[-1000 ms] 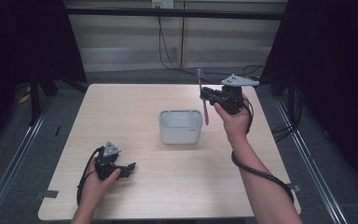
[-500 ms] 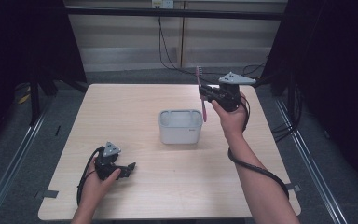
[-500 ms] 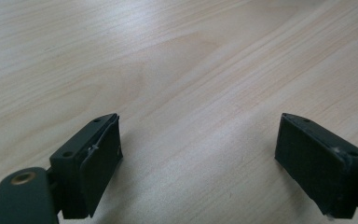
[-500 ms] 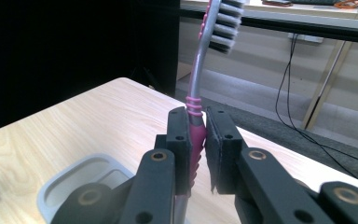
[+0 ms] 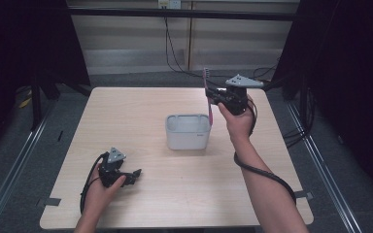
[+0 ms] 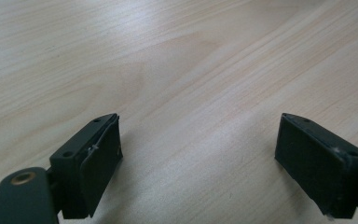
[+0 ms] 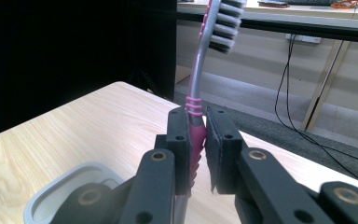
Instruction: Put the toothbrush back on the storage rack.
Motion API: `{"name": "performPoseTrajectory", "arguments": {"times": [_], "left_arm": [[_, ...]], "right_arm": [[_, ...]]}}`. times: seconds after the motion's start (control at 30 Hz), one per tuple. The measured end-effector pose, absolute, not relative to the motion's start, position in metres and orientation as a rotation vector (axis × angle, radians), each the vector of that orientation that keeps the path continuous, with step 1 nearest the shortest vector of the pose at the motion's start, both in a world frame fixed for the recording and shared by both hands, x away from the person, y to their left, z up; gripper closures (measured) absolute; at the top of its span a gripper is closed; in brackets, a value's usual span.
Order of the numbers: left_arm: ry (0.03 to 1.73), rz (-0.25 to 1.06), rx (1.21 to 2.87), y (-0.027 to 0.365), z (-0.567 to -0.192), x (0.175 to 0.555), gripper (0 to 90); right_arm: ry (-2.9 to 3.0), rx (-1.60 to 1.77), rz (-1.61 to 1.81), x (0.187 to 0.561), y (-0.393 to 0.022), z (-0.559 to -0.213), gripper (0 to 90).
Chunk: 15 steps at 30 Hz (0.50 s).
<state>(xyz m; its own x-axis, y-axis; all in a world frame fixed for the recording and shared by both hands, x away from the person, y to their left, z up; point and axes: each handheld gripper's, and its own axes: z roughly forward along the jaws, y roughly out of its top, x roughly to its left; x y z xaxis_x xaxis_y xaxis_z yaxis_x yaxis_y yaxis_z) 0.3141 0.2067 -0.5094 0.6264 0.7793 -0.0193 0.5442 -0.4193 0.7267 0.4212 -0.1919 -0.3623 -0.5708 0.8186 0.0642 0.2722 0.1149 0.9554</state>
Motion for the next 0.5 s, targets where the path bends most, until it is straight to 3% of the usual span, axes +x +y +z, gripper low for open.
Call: {"name": "performPoseTrajectory", "arguments": {"times": [0.5], "left_arm": [[1.032,0.42,2.13,0.2067,-0.5095,0.3142,13.9]], "right_arm": [[1.91,1.051,1.503,0.4222,-0.1819,-0.3708,80.6]]}}
